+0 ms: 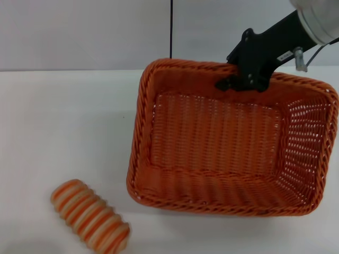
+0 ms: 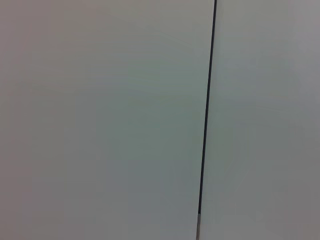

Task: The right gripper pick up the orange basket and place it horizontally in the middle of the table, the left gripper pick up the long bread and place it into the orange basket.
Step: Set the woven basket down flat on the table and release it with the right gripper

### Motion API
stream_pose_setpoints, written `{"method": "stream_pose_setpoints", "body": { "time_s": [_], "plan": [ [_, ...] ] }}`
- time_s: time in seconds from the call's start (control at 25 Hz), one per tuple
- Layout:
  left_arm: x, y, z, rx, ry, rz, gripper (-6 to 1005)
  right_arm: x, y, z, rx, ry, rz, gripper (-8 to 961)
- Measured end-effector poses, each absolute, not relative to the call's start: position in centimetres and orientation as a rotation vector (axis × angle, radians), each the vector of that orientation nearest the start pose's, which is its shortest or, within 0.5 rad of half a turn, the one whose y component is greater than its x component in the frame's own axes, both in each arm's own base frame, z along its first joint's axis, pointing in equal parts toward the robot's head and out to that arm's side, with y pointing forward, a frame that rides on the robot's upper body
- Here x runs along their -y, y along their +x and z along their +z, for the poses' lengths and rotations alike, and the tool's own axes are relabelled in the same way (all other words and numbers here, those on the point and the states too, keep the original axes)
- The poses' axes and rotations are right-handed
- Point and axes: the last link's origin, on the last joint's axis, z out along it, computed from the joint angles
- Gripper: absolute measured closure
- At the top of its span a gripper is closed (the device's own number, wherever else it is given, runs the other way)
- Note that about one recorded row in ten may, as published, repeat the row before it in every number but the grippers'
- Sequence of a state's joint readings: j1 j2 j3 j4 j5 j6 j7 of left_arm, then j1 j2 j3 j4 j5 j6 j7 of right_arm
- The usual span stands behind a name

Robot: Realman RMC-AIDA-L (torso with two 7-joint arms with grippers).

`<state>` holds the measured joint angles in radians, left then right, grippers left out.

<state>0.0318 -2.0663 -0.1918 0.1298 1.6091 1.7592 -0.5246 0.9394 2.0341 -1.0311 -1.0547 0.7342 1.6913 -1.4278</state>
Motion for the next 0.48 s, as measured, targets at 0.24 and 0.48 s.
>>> {"method": "stream_pose_setpoints", "body": {
  "time_s": [0.24,0.48],
  "plan": [
    [-12.1,-41.0,7.2,0.544,-1.303,-0.788,328,-39.9,11.2,0.9,0.19,-3.034,-0.205,819],
    [-11.8,-40.8,7.1,0.542,-1.299,-0.801,331,-39.9,11.9,-0.7,0.299,-3.01,-0.246,820]
  ]
}}
